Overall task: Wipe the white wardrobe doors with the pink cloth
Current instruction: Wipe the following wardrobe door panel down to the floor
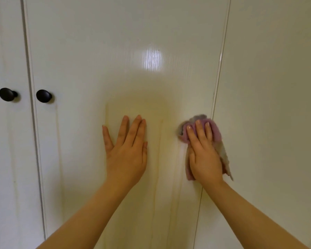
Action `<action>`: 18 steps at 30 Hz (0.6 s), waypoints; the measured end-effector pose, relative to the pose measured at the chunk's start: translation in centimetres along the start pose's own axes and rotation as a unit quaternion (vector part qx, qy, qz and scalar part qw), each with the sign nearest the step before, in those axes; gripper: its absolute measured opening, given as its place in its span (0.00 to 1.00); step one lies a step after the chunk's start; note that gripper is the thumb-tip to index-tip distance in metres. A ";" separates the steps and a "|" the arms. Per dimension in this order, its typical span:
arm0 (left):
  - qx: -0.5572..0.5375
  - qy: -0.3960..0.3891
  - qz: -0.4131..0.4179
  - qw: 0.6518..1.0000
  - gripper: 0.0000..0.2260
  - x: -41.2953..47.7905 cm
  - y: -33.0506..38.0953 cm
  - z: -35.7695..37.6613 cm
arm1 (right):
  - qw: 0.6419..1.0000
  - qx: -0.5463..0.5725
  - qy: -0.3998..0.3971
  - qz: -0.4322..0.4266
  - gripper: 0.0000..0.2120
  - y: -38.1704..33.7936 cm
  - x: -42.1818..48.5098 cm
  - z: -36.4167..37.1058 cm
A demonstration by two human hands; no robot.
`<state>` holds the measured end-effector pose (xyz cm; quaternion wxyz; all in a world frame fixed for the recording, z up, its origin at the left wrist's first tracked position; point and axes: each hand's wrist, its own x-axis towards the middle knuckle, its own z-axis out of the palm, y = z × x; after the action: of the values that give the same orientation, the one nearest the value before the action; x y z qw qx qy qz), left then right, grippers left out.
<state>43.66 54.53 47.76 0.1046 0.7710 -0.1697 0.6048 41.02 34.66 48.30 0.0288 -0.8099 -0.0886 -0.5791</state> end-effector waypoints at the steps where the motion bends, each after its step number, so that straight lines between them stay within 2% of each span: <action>1: 0.004 0.001 0.003 1.000 0.22 0.2 -0.1 -0.1 | 1.000 0.018 0.001 -0.003 0.26 0.2 0.9 -0.4; 5: 0.001 0.001 -0.007 1.000 0.22 0.0 0.4 0.0 | 0.998 0.016 0.027 0.052 0.25 -0.5 6.5 -1.7; 8: 0.001 -0.006 0.002 1.000 0.23 -0.6 0.6 -0.1 | 0.998 -0.034 0.045 0.028 0.26 -1.0 2.4 0.1; 10: 0.011 -0.006 0.007 1.000 0.23 -0.8 0.0 -0.4 | 0.999 -0.007 0.033 0.007 0.25 -1.2 -0.8 0.9; 12: 0.016 -0.001 -0.001 1.000 0.23 -0.7 -0.8 -0.8 | 0.999 0.026 0.040 -0.004 0.25 -1.0 0.6 0.6; 15: 0.019 0.004 -0.012 1.000 0.23 -0.4 -1.3 -1.2 | 0.997 0.012 0.062 0.039 0.25 -1.3 5.2 -0.4; 18: 0.021 -0.005 -0.009 1.000 0.23 -1.1 -1.3 -1.3 | 0.998 -0.013 0.058 0.022 0.26 -2.1 2.4 1.0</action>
<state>42.75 56.35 47.07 0.0927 0.7774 -0.1504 0.6037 42.31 37.15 50.10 0.0359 -0.7770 -0.0615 -0.6255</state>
